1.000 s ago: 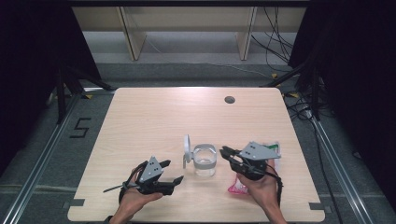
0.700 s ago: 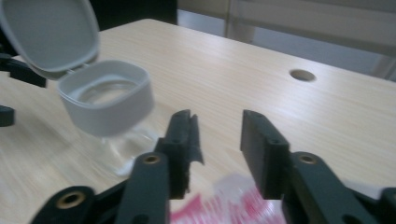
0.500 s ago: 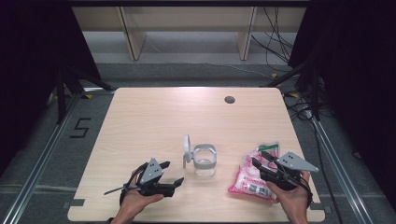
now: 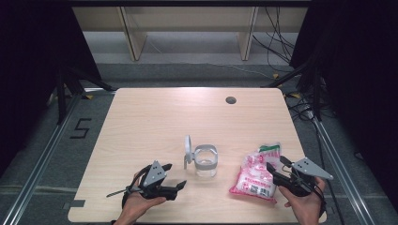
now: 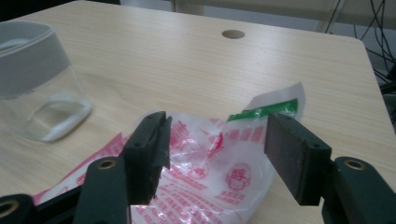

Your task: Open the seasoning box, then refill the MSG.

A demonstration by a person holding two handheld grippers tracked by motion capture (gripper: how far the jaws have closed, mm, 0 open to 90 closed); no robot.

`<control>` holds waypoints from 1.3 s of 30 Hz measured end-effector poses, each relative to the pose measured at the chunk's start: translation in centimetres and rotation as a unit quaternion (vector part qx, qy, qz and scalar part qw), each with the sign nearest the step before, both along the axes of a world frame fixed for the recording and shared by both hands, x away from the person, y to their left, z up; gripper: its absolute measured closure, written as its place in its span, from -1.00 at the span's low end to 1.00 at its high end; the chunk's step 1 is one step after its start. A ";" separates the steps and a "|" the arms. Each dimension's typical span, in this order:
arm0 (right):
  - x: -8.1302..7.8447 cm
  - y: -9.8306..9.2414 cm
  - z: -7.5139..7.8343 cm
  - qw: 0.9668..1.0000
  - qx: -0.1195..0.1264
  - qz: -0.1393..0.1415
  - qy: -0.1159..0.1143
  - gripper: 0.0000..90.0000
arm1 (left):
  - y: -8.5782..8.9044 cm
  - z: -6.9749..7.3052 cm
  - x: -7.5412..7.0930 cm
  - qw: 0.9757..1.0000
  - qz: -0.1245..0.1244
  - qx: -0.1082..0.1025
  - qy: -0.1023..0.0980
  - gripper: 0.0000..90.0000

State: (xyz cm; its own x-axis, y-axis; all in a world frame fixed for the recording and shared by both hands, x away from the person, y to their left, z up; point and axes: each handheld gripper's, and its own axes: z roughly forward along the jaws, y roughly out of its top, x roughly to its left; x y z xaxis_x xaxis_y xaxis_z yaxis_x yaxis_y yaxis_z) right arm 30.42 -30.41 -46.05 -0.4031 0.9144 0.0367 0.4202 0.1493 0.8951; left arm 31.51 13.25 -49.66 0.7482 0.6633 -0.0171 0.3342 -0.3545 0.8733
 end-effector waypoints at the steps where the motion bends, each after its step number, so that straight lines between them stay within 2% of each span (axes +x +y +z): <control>1: 0.0 -0.1 -0.1 1.000 0.005 -0.003 0.000 -0.12 | -0.1 0.0 -0.1 1.000 0.005 -0.006 0.000 -0.55; 2: 0.2 -0.3 -0.2 1.000 -0.006 -0.002 -0.007 -0.12 | -0.1 0.0 0.0 1.000 0.004 -0.003 0.000 -0.55; 3: 0.0 -0.3 -0.3 1.000 0.006 -0.015 0.005 -0.12 | -0.1 0.0 0.0 1.000 0.004 -0.003 0.000 -0.55; 4: 0.0 -0.3 -0.3 1.000 0.006 -0.015 0.005 -0.12 | -0.2 -0.1 0.0 1.000 0.002 -0.011 0.003 -0.55; 5: 0.1 -0.6 -0.4 1.000 0.003 -0.011 0.002 -0.13 | -0.3 -0.1 -0.1 1.000 0.000 -0.007 0.004 -0.56; 6: 0.0 -0.6 -0.5 1.000 0.010 -0.020 0.013 -0.14 | -0.3 -0.1 -0.1 1.000 -0.002 -0.007 0.004 -0.56; 7: 0.0 -0.6 -0.5 1.000 0.010 -0.020 0.013 -0.14 | -0.3 -0.1 -0.1 1.000 -0.002 -0.007 0.004 -0.56; 9: 0.3 -0.9 -0.8 1.000 0.002 -0.018 0.004 -0.15 | -0.5 -0.2 -0.2 1.000 -0.001 -0.004 0.006 -0.56; 10: 0.2 -0.9 -0.8 1.000 0.007 -0.027 0.015 -0.16 | -0.6 -0.3 -0.2 1.000 -0.005 -0.007 0.006 -0.56; 11: 0.5 -1.3 -0.9 1.000 -0.005 -0.020 0.006 -0.17 | -0.7 -0.3 -0.3 1.000 -0.004 -0.011 0.009 -0.56; 12: 0.5 -1.3 -1.0 1.000 0.002 -0.026 0.014 -0.17 | -0.7 -0.4 -0.3 1.000 -0.006 -0.008 0.008 -0.56; 13: 0.5 -1.5 -1.1 1.000 -0.005 -0.020 0.018 -0.18 | -0.7 -0.4 -0.3 1.000 -0.005 0.003 0.008 -0.56; 14: 0.5 -1.6 -1.2 0.999 -0.002 -0.023 0.025 -0.18 | -0.9 -0.4 -0.4 1.000 -0.005 -0.006 0.009 -0.56; 15: 0.5 -1.5 -1.3 0.999 0.000 -0.035 0.028 -0.19 | -1.0 -0.5 -0.4 1.000 -0.010 -0.007 0.012 -0.56; 16: 0.5 -1.6 -1.4 0.999 0.008 -0.034 0.034 -0.21 | -1.0 -0.5 -0.4 1.000 -0.011 -0.006 0.013 -0.56; 17: 0.8 -1.9 -1.6 0.999 -0.006 -0.029 0.018 -0.21 | -1.1 -0.5 -0.5 1.000 -0.011 -0.008 0.014 -0.56; 18: 0.8 -1.9 -1.7 0.999 0.007 -0.024 0.029 -0.22 | -1.3 -0.6 -0.5 1.000 -0.009 -0.011 0.013 -0.56; 20: 0.9 -1.8 -1.9 0.999 0.012 -0.029 0.042 -0.23 | -1.3 -0.7 -0.6 1.000 -0.010 -0.010 0.013 -0.56; 23: 1.3 -2.0 -2.2 0.999 0.002 -0.025 0.040 -0.23 | -1.3 -0.7 -0.5 1.000 -0.015 -0.004 0.012 -0.56; 24: 1.5 -2.0 -2.3 0.999 0.013 -0.022 0.046 -0.23 | -1.3 -0.7 -0.4 1.000 -0.019 0.003 0.007 -0.56; 25: 1.7 -2.1 -2.4 0.999 0.008 -0.026 0.047 -0.23 | -1.5 -0.9 -0.6 1.000 -0.012 -0.012 0.019 -0.56; 26: 1.9 -2.0 -2.5 0.998 0.017 -0.033 0.053 -0.23 | -1.5 -0.9 -0.5 1.000 -0.015 -0.010 0.022 -0.56; 28: 2.3 -2.2 -2.6 0.998 0.014 -0.028 0.057 -0.23 | -1.5 -0.9 -0.6 1.000 -0.014 -0.014 0.020 -0.56; 29: 2.5 -1.9 -2.6 0.997 0.028 -0.037 0.069 -0.23 | -1.6 -0.9 -0.6 1.000 -0.013 -0.014 0.020 -0.56; 30: 2.8 -2.1 -2.8 0.997 0.019 -0.032 0.061 -0.23 | -1.6 -0.9 -0.6 1.000 -0.013 -0.014 0.020 -0.56; 32: 3.0 -2.2 -2.8 0.998 0.014 -0.025 0.065 -0.23 | -1.6 -0.9 -0.6 1.000 -0.013 -0.014 0.020 -0.56; 33: 2.9 -1.9 -2.8 0.996 0.022 -0.034 0.079 -0.23 | -1.5 -1.0 -0.5 1.000 -0.015 -0.013 0.018 -0.55; 34: 3.2 -2.1 -3.0 0.997 0.005 -0.019 0.073 -0.22 | -1.5 -1.0 -0.5 1.000 -0.013 -0.010 0.018 -0.55; 38: 3.5 -1.7 -3.2 0.996 0.018 -0.027 0.084 -0.17 | -1.4 -0.9 -0.6 1.000 -0.009 -0.014 0.020 -0.55; 39: 3.5 -1.6 -3.1 0.995 0.027 -0.029 0.093 -0.16 | -1.4 -0.9 -0.6 1.000 -0.009 -0.011 0.020 -0.55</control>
State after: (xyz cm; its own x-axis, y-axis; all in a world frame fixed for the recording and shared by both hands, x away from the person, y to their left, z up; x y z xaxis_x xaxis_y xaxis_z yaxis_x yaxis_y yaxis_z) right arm 33.93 -32.00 -49.18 -0.3314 0.9308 0.1544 0.5852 0.0744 0.8075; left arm 30.89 11.85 -50.60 0.7578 0.6496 -0.0613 0.3631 -0.3418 0.8668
